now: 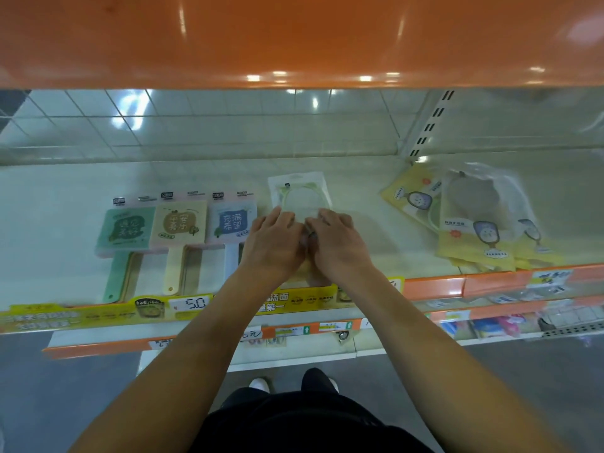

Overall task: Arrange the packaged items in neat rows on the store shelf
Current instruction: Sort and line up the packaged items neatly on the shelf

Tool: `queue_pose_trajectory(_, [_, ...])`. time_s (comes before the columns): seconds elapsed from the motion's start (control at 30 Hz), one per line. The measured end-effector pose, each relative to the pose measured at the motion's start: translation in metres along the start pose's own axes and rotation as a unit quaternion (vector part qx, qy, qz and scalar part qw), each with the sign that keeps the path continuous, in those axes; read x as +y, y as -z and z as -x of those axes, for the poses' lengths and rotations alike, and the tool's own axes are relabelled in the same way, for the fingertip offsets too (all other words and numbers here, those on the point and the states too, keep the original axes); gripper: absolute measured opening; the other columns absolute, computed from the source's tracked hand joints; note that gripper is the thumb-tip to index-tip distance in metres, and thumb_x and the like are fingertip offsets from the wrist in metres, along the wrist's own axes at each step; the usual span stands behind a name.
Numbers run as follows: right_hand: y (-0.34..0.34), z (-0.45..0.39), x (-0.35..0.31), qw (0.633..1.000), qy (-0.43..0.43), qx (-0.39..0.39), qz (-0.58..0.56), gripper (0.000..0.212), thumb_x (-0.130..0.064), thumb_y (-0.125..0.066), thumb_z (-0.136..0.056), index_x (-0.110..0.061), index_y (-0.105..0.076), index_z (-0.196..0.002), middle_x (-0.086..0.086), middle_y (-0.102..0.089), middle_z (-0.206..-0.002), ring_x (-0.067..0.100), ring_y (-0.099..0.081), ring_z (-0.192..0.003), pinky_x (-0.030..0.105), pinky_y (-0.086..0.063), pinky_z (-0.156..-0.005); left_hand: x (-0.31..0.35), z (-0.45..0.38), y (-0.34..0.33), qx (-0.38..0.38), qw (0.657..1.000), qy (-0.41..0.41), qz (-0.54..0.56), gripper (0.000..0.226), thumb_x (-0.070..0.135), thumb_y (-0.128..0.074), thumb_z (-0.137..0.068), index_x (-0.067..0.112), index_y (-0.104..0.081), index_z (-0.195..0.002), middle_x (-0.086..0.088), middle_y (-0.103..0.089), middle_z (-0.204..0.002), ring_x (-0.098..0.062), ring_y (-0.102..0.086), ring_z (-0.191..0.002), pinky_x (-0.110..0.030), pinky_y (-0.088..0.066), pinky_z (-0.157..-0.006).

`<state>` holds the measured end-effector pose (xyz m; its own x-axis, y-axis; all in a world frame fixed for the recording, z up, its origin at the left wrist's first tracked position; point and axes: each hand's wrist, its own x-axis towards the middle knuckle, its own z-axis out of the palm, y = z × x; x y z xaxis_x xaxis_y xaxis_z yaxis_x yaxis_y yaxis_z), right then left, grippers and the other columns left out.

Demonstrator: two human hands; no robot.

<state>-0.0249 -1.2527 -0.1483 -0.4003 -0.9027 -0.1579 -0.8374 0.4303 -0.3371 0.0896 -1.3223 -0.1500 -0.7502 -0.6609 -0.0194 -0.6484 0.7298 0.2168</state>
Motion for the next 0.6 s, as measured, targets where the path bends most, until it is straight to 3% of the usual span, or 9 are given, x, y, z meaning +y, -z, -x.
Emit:
queue_pose_trajectory(0.1, [-0.001, 0.002, -0.006, 1.0, -0.009, -0.002, 0.0, 0.031, -0.027, -0.044, -0.098, -0.027, -0.051, -0.129, -0.005, -0.03, -0.153, 0.024, -0.022, -0.139, 0.039, -0.039, -0.106, -0.003, 0.002, 0.001, -0.008, 1.0, -0.007, -0.004, 0.039, 0.033, -0.045, -0.093, 0.023, -0.053, -0.13, 0.0, -0.041, -0.145, -0.023, -0.022, -0.144, -0.036, -0.019, -0.113])
queue_pose_trajectory(0.27, [-0.008, 0.007, -0.013, 1.0, 0.007, 0.008, 0.003, 0.027, -0.027, -0.044, -0.098, -0.024, -0.053, -0.123, -0.002, -0.032, -0.15, 0.026, -0.025, -0.136, 0.039, -0.039, -0.102, -0.007, 0.015, 0.001, 0.01, 1.0, -0.015, 0.007, 0.038, 0.028, -0.049, -0.092, 0.018, -0.054, -0.128, -0.003, -0.047, -0.136, -0.019, -0.041, -0.13, -0.033, -0.03, -0.1])
queue_pose_trajectory(0.47, [-0.017, 0.014, -0.017, 1.0, 0.018, 0.019, 0.004, 0.033, -0.024, -0.048, -0.097, -0.025, -0.051, -0.129, -0.003, -0.03, -0.153, 0.024, -0.024, -0.138, 0.038, -0.04, -0.103, -0.013, 0.029, -0.007, 0.04, 0.999, -0.037, -0.001, 0.031, 0.019, -0.072, -0.071, 0.01, -0.068, -0.101, -0.012, -0.065, -0.105, -0.029, -0.066, -0.093, -0.038, -0.049, -0.075])
queue_pose_trajectory(0.6, [-0.02, 0.016, -0.019, 0.999, 0.016, 0.028, 0.004, 0.038, -0.022, -0.046, -0.097, -0.023, -0.049, -0.135, -0.001, -0.031, -0.153, 0.026, -0.024, -0.138, 0.038, -0.038, -0.105, -0.015, 0.03, -0.008, 0.055, 0.997, -0.047, 0.01, 0.03, 0.018, -0.075, -0.066, 0.011, -0.07, -0.095, -0.01, -0.066, -0.101, -0.026, -0.067, -0.088, -0.036, -0.052, -0.072])
